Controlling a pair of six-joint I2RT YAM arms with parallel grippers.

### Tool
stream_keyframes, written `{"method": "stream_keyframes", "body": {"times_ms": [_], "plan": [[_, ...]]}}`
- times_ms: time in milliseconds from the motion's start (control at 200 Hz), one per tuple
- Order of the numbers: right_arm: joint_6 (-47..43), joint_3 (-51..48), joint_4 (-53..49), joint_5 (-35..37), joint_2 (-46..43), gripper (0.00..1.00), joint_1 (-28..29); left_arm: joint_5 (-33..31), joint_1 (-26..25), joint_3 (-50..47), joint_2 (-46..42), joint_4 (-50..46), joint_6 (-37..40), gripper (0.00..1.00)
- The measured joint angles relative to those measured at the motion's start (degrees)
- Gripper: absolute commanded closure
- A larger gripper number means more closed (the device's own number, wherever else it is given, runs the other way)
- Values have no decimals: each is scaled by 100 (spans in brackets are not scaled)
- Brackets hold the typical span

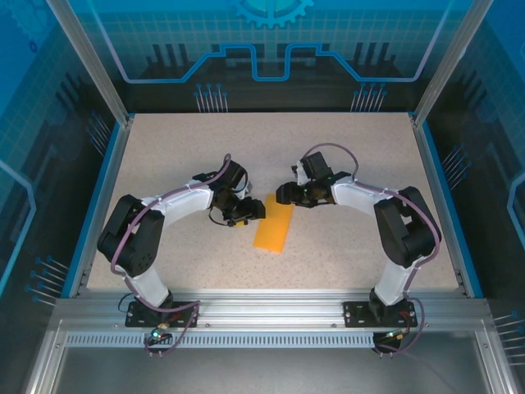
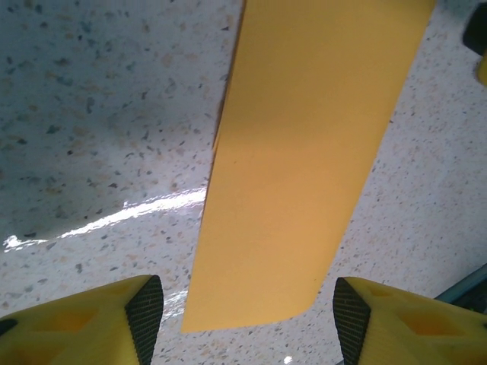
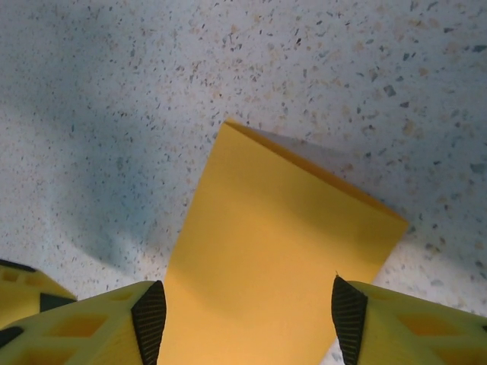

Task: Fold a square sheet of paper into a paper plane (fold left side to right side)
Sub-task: Third fold the triangle at the center of the table.

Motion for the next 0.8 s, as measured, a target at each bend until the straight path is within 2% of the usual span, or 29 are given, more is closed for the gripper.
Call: {"method": "stream_keyframes", "body": {"times_ms": [570,795], "plan": [[-391,507,-334,-22,791,49,20,116,0,-44,4,111,-7,34],[-619,708,-459,-37,951,51,20,348,0,-68,129,236,-151,35]]}}
